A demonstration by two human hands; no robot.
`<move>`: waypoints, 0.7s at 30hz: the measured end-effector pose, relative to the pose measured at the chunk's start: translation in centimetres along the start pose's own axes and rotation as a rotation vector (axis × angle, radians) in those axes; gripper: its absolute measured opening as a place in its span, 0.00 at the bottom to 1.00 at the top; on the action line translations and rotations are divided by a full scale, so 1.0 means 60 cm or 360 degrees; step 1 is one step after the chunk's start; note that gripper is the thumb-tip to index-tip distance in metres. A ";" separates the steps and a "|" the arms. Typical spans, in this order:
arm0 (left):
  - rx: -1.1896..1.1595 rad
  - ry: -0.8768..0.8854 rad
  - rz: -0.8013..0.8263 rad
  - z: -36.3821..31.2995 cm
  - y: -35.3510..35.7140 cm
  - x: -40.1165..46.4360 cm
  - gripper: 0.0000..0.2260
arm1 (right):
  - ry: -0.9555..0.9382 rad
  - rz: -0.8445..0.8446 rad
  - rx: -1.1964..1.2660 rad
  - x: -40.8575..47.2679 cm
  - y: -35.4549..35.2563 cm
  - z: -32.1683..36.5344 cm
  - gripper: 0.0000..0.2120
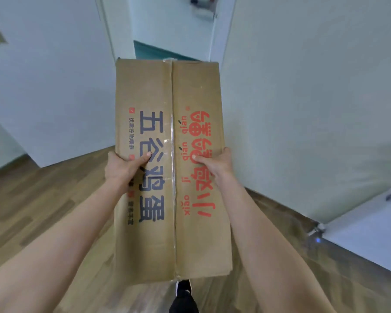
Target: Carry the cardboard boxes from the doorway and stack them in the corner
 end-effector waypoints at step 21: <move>0.0275 0.0625 0.1534 -0.015 0.379 -1.060 0.38 | 0.0237 -0.1506 0.0233 -0.756 -1.037 -0.372 0.45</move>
Point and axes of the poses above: each hand's wrist, its own x-axis towards the middle knuckle, its own y-axis out of the palm, z = x × y, the point moved 9 cm from there along x, towards the middle knuckle, and after that the axes turned 5 degrees about -z, right-handed, at the moved point
